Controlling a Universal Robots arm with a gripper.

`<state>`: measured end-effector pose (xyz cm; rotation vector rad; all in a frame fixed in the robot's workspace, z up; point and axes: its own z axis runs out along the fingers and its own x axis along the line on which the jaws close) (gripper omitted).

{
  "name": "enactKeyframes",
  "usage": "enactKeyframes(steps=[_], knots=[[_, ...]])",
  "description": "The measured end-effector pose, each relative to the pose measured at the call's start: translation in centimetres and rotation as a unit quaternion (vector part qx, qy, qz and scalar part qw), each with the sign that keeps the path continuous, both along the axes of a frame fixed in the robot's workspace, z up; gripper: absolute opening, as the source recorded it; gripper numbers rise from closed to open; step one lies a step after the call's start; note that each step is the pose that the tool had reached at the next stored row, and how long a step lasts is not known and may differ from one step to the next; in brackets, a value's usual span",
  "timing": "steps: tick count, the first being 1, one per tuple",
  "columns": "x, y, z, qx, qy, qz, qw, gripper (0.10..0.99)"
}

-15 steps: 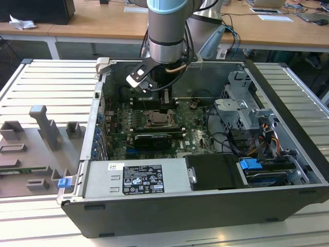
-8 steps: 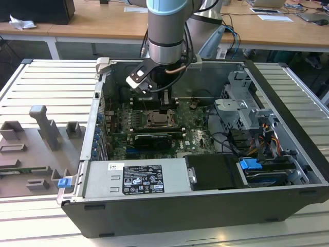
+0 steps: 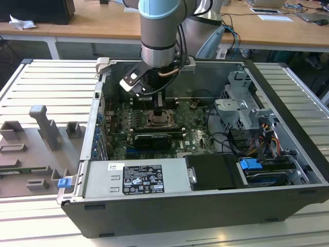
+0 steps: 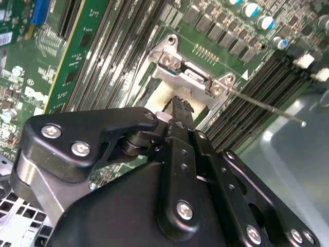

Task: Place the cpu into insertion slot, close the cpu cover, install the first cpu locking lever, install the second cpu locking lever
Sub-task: 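Close the cpu cover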

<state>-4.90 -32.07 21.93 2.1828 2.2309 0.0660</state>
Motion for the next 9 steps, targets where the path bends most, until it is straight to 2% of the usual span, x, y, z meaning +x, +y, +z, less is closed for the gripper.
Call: enactKeyframes(steps=[3, 7, 9], knots=[[-0.38, 0.01, -0.22, 0.0001, -0.0001, 0.001, 1.0, 0.106], [-0.5, 0.01, -1.05, 0.0, 0.0, 0.002, 1.0, 0.106], [-0.51, 0.0, -1.2, -0.0003, -0.0011, 0.003, 1.0, 0.106]])
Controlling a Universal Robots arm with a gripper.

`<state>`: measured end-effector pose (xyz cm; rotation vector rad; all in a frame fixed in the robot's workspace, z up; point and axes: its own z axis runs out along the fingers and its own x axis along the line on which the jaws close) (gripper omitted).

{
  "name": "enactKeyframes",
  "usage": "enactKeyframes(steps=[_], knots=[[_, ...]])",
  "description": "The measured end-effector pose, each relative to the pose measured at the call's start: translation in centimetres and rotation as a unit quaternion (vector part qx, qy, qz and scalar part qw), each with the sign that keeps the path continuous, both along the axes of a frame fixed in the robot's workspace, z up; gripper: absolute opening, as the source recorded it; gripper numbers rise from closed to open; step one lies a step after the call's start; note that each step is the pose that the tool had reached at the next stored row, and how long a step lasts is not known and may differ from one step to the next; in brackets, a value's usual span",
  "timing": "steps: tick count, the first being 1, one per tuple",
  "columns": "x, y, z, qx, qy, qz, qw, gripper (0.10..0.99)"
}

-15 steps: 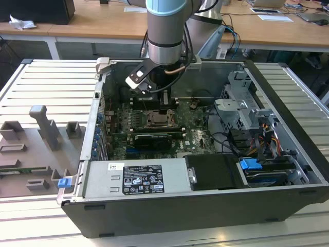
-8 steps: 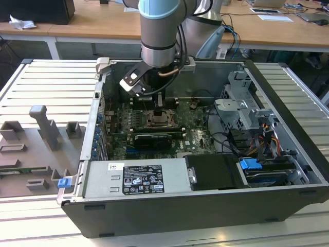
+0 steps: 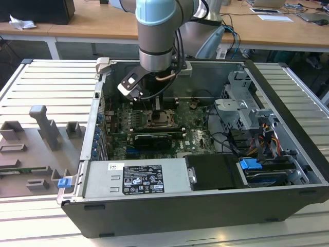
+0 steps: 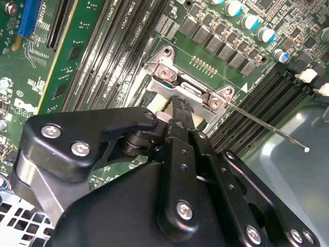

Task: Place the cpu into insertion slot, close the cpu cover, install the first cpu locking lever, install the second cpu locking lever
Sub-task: 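Close the cpu cover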

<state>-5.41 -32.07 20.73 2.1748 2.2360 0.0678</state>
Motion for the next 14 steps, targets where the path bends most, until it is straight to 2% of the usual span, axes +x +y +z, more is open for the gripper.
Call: enactKeyframes(steps=[2, 5, 9, 11, 12, 14], knots=[[0.1, 0.02, -0.05, 0.0003, -0.0015, 0.0, 1.0, 0.106], [0.28, 0.02, -0.16, 0.0002, -0.0063, 0.001, 1.0, 0.106], [0.6, 0.06, -0.12, 0.001, -0.0144, 0.001, 0.9999, 0.106], [0.58, 0.04, 0.27, 0.0003, -0.0146, 0.001, 0.9999, 0.106], [0.46, 0.04, 0.37, 0.0004, -0.0155, 0.001, 0.9999, 0.106], [-0.52, 0.05, 0.38, 0.0003, -0.0162, 0.001, 0.9999, 0.106]])
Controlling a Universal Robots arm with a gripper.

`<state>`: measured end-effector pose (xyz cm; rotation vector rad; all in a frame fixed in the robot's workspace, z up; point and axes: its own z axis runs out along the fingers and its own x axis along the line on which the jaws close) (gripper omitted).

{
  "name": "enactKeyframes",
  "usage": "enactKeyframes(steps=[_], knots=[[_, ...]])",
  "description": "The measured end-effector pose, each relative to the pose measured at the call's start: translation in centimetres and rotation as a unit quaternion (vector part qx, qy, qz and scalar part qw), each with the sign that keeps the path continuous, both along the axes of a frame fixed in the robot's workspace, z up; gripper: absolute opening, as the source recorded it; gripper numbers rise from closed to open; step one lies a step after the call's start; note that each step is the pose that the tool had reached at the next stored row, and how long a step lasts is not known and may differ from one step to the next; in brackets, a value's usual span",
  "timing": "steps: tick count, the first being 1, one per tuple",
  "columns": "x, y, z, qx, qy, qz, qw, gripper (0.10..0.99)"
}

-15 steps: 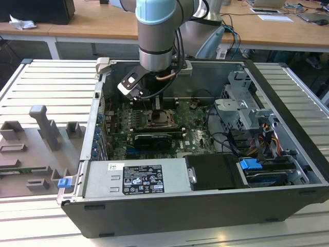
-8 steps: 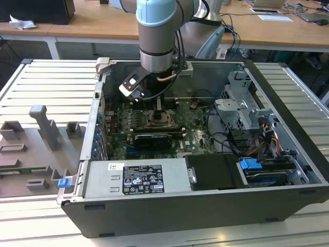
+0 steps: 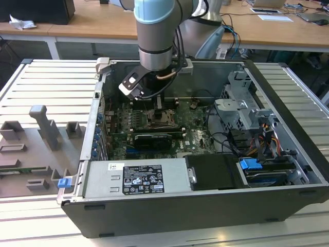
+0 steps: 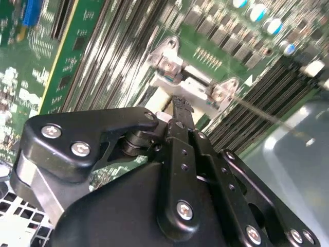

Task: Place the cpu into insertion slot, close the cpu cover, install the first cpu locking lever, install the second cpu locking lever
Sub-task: 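Close the cpu cover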

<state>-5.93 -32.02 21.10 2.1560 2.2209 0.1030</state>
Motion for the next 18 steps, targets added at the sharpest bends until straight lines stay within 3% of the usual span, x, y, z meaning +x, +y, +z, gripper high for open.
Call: enactKeyframes(steps=[4, 10, 11, 13, 18], knots=[[-0.84, 0.09, -0.22, 0.0001, -0.0002, 0.0, 1.0, 0.106], [-0.29, 0.23, -0.72, -0.0001, -0.0001, 0.0, 1.0, 0.106], [-0.25, 0.27, -0.61, 0.0005, -0.0009, 0.0, 1.0, 0.106], [-0.27, 0.26, 0.42, 0.0001, -0.0002, 0.0, 1.0, 0.106], [0.42, 0.26, 0.42, 0.0001, 0.0, 0.0, 1.0, 0.106]])
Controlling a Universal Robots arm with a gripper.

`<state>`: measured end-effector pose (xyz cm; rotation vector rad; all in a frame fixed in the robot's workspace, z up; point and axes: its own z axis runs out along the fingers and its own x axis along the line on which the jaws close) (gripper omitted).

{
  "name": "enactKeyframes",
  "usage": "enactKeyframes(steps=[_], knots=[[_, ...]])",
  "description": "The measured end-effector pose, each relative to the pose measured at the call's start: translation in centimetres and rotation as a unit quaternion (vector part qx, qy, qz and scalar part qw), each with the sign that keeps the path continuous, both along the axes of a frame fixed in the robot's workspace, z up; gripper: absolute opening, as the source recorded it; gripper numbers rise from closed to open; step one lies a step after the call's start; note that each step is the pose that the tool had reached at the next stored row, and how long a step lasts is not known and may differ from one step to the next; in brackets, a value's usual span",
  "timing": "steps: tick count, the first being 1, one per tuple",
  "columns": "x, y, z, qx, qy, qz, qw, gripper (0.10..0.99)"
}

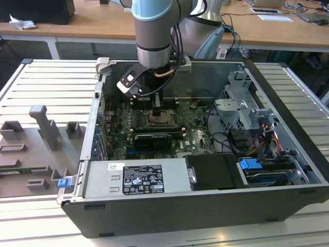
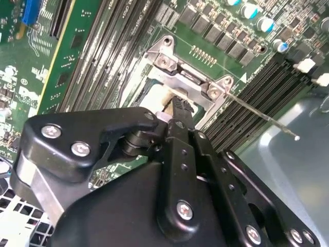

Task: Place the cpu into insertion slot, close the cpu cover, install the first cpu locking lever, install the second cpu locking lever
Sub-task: 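Close the cpu cover, then install the first cpu locking lever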

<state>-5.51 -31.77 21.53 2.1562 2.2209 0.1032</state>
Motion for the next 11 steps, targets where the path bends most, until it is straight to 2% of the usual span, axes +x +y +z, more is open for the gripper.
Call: enactKeyframes(steps=[3, 11], knots=[[0.29, 0.0, 0.0, 0.0, 0.0, 0.0, 1.0, 0.106], [0.34, 0.0, 0.07, 0.0, 0.0, 0.0, 1.0, 0.106]])
